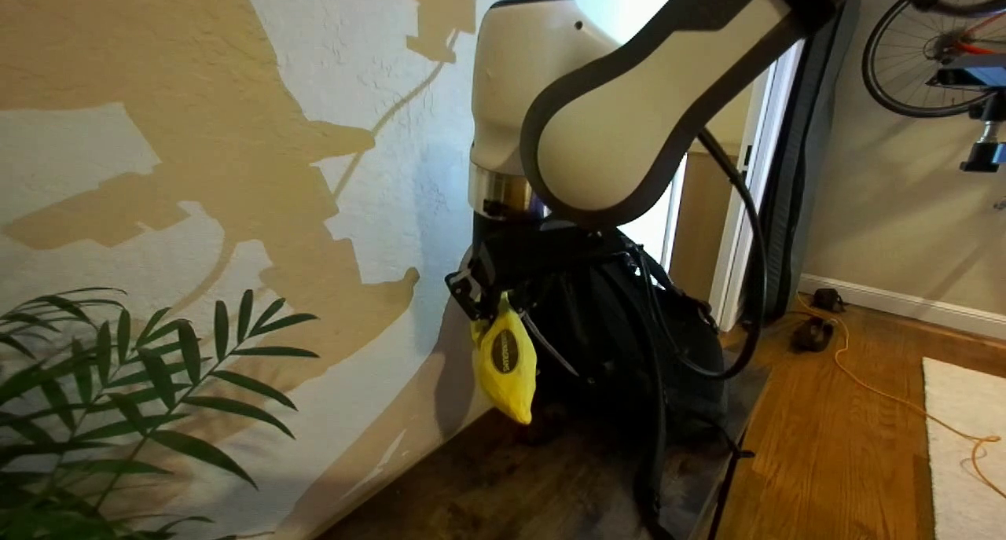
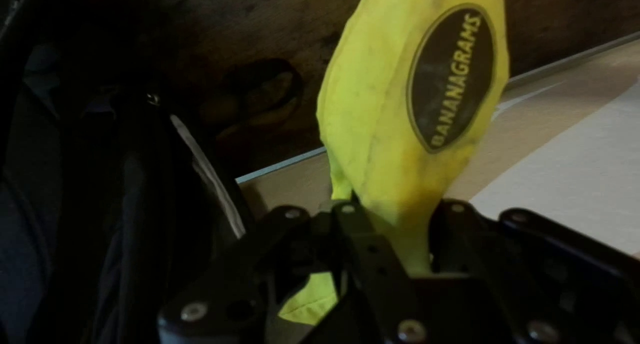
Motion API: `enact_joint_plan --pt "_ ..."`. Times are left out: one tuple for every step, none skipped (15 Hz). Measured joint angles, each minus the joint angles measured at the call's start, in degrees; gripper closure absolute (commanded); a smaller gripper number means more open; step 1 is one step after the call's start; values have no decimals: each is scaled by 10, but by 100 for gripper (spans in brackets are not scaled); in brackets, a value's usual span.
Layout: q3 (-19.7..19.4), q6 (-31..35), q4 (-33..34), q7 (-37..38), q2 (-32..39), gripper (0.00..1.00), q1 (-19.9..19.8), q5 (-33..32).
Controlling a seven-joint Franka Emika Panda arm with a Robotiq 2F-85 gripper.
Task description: Place the banana toy in the black backpack
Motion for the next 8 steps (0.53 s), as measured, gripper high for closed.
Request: enact_joint_plan --pt "-2 -2 -7 7 -10 91 0 -11" --pt "-4 -7 -14 14 -19 91 0 -22" --pt "-7 -12 -19 21 -26 91 0 -34" --pt "-11 -18 -23 29 -32 91 -1 -47" --pt "-14 -23 -25 38 -36 91 -1 -61" --pt "-18 -28 -27 46 -40 91 -1 -74" --pt "-22 -33 -29 55 -43 91 -2 -88" --pt "-25 -37 -29 62 -45 91 -2 -102"
